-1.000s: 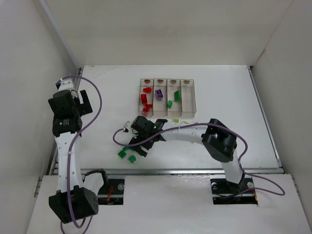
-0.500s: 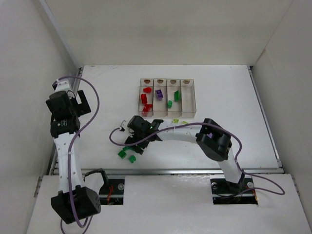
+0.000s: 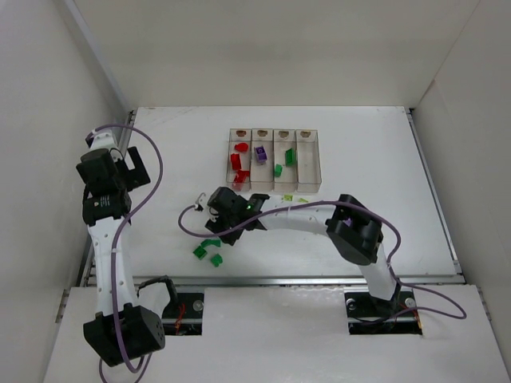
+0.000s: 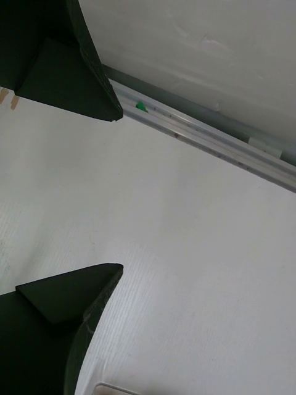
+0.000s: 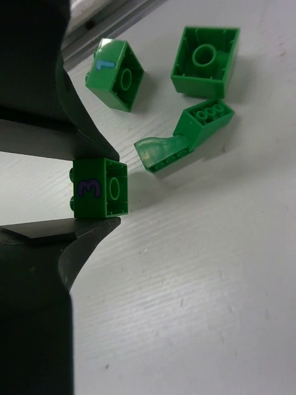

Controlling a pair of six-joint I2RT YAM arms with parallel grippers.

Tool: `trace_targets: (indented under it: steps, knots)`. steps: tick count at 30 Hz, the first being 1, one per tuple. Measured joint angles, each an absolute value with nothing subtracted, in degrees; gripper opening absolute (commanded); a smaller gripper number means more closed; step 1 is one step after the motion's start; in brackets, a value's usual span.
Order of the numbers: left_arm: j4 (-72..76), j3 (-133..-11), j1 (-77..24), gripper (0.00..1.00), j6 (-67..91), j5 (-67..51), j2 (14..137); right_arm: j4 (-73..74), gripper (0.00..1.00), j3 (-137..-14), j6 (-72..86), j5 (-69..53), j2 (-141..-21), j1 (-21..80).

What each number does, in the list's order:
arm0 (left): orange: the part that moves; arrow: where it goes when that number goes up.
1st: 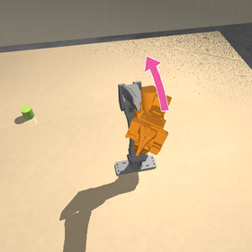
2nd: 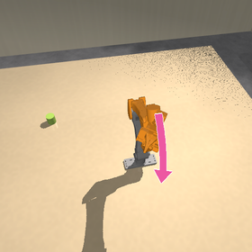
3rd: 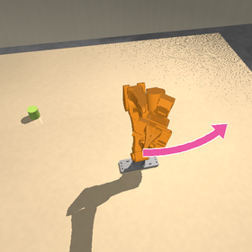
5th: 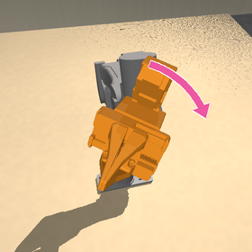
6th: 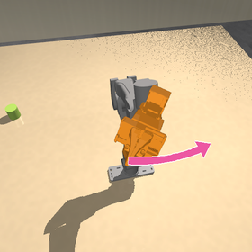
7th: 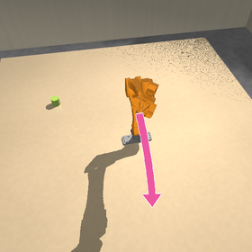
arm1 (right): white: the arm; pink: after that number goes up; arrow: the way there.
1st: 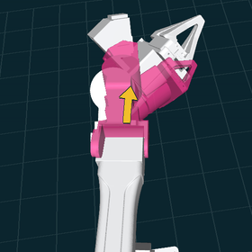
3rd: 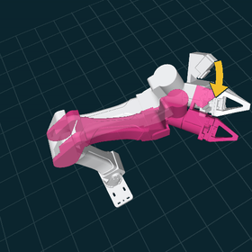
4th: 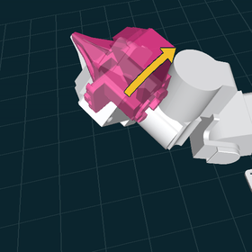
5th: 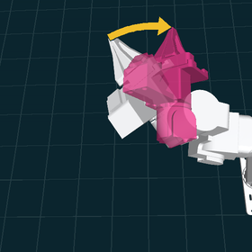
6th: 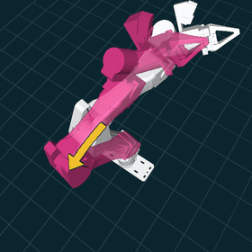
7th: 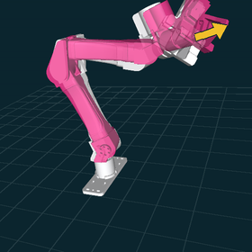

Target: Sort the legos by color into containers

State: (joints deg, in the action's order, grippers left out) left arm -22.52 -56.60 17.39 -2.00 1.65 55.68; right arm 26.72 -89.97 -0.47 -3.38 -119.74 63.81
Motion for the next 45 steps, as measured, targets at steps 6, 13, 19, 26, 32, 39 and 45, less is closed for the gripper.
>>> trace_targets:
  steps: [6, 13, 19, 26, 32, 39, 45]
  knots:
    - [-22.5, -56.6, 17.4, 1.0, 0.4, -1.3, 55.7, 29.5, 0.0, -97.0, 5.5, 3.0, -114.0, 58.2]
    - [-22.5, -56.6, 17.4, 1.0, 1.0, -2.6, 55.7, 31.2, 0.0, -108.9, 16.4, 10.9, -113.7, 36.7]
    - [-22.5, -56.5, 17.4, 1.0, 1.0, -2.1, 55.7, 35.3, 0.0, -110.5, 21.1, 13.7, -119.3, 27.8]
    - [-22.5, -56.1, 17.4, 1.0, 1.0, -1.8, 56.0, 37.9, 0.18, -109.7, 21.4, 12.1, -123.6, 30.1]
    - [-22.5, -56.1, 17.4, 1.0, 1.0, -1.8, 56.1, 38.2, 0.73, -109.7, 21.1, 11.6, -123.6, 30.5]
    - [-22.5, -55.9, 17.4, 1.0, 1.0, -1.9, 56.1, 38.1, 0.96, -108.1, 17.7, 15.1, -121.4, 31.9]
    - [-22.5, -55.9, 17.4, 1.0, 1.0, -1.9, 56.1, 36.9, 0.91, -104.2, 13.6, 16.2, -115.2, 38.5]
